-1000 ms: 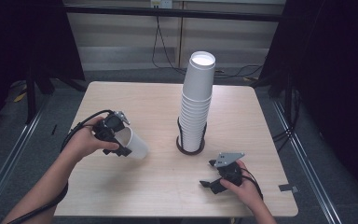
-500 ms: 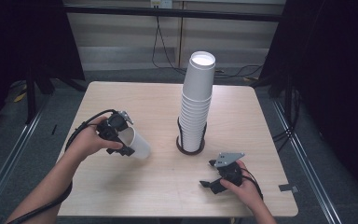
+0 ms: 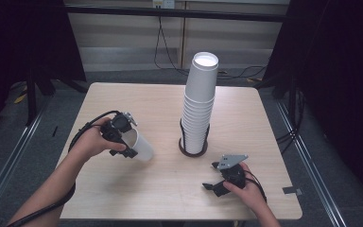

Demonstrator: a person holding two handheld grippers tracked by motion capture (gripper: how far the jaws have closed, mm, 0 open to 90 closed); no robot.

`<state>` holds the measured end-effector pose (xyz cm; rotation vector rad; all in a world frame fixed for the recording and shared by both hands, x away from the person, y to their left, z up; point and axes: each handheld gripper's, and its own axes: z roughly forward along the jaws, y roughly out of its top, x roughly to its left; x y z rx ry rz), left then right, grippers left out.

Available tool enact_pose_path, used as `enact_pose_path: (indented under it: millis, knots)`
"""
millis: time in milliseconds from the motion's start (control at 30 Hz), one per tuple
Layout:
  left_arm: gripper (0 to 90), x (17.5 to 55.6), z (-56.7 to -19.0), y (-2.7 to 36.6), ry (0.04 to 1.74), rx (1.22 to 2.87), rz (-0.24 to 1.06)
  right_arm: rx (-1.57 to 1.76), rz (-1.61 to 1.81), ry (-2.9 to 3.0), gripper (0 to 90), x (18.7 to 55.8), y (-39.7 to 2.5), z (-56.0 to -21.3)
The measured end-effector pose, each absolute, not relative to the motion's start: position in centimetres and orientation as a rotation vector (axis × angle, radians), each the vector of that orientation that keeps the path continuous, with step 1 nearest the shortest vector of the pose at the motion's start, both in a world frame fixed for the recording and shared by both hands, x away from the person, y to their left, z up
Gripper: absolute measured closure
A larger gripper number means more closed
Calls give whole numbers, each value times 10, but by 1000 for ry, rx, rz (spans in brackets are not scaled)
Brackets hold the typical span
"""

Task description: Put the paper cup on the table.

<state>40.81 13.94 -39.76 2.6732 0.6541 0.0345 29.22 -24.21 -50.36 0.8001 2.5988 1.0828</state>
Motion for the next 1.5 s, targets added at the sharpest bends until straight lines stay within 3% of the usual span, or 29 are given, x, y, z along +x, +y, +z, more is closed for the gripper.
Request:
enact_pose_path:
  millis: [1500]
  knots:
    - [59,408,-408,123,567,2714,28,800,1083,2599,121,292,-242,-504]
